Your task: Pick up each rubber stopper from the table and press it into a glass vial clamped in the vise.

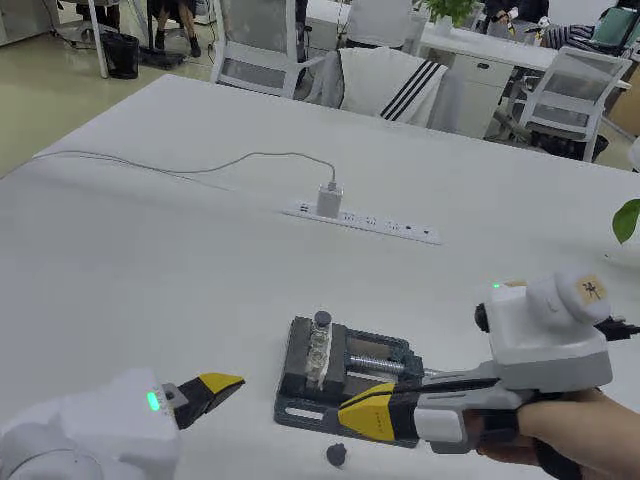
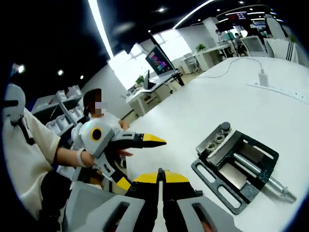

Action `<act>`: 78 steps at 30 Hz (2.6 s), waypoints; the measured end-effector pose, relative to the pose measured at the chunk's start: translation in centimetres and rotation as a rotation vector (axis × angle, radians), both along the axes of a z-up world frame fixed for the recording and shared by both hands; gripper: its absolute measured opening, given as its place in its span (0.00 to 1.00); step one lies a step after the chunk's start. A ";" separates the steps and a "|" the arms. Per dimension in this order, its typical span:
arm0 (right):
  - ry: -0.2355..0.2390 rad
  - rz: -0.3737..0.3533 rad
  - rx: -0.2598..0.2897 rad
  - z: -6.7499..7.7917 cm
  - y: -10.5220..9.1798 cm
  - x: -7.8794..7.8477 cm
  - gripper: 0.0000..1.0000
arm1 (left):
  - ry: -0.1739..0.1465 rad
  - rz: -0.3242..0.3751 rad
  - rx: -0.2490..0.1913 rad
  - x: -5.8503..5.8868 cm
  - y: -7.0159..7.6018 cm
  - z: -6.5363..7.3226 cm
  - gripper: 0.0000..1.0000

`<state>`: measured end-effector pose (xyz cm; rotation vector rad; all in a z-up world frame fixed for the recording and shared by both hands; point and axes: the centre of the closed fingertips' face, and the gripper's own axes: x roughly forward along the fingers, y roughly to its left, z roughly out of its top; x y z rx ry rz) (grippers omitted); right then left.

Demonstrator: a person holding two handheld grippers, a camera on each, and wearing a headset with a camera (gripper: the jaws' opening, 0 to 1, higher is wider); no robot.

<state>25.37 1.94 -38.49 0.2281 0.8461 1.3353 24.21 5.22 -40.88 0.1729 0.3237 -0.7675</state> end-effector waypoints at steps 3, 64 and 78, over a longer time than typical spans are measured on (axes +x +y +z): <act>0.068 -0.051 0.065 1.1 0.2 0.0 0.00 | -0.016 -0.004 -0.012 0.3 -0.3 0.7 0.59; 0.558 -0.364 0.386 3.5 0.1 -0.2 0.10 | -0.074 -0.065 -0.213 0.8 -2.7 5.7 0.04; 0.308 -0.255 0.250 2.5 0.0 -0.9 0.53 | -0.041 -0.070 -0.204 0.3 -2.4 4.7 0.04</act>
